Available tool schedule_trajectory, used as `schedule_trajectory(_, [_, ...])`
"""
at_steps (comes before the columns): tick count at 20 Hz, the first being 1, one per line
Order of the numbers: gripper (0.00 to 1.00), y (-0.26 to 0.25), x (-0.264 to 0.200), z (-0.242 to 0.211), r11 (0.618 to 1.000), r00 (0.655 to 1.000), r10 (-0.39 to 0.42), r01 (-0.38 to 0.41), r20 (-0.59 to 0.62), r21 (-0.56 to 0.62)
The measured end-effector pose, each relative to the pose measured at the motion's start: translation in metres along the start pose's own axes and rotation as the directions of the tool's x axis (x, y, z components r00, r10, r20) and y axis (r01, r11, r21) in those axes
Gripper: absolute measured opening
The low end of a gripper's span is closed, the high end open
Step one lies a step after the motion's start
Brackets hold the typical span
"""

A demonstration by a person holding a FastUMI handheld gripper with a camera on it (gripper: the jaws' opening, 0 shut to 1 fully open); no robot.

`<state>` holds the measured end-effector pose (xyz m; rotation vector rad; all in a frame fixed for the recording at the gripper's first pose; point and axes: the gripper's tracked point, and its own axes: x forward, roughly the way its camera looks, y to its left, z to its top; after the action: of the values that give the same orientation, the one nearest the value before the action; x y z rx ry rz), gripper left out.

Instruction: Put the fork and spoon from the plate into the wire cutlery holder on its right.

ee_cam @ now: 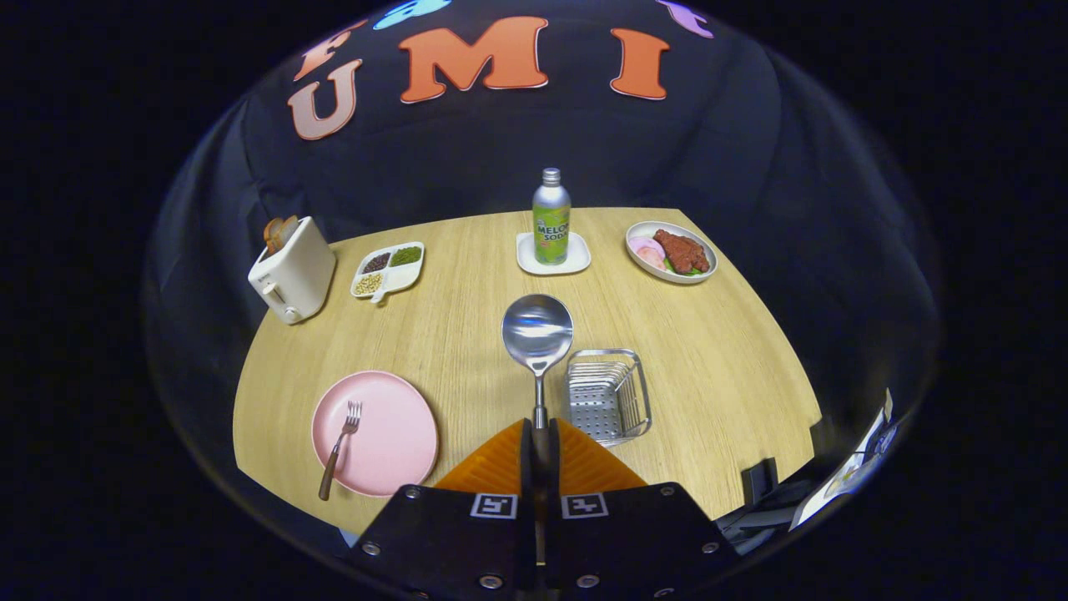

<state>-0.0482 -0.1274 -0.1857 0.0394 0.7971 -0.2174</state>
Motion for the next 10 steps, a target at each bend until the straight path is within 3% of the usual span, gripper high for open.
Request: schedule_trajectory(10, [0.05,-0.04,0.023,-0.031,0.998,0.991,-0.06,0.056,-0.121,-0.038])
